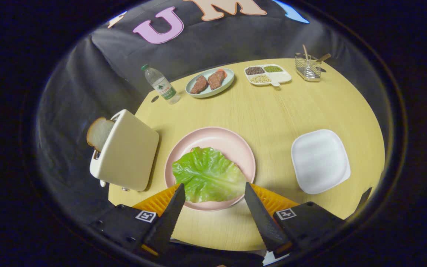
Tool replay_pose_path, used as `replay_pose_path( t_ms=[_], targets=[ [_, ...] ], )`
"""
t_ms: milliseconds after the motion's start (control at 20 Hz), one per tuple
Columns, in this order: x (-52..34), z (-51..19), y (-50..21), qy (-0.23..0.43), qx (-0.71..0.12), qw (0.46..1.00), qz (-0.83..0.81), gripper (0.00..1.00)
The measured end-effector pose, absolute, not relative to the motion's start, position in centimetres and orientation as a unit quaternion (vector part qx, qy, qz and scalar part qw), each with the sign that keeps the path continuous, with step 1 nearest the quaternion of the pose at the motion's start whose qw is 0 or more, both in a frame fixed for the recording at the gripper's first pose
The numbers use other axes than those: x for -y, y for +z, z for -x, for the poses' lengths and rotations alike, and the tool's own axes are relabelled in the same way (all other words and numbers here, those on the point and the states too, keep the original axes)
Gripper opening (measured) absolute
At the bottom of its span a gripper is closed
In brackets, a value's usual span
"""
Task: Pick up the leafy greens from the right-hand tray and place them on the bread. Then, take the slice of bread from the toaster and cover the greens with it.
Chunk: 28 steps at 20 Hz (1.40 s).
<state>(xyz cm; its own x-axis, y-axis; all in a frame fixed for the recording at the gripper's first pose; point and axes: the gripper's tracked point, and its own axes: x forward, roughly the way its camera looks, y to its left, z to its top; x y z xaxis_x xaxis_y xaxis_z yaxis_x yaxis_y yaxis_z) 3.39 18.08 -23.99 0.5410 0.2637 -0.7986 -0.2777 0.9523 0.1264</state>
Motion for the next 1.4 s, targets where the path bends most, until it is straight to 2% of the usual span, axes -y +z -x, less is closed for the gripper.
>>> replay_pose_path(
  t_ms=[350,750,1150,1400],
  targets=[
    [-18.2,-3.8,-19.8,0.149,-0.468,0.871,0.028,1.0],
    [-22.6,-5.0,-13.8,0.17,-0.504,0.842,0.093,1.0],
    [-31.5,-6.5,-10.5,0.176,-0.56,0.803,0.102,1.0],
    [-39.8,-7.0,-10.0,0.205,-0.573,0.786,0.105,1.0]
  ],
)
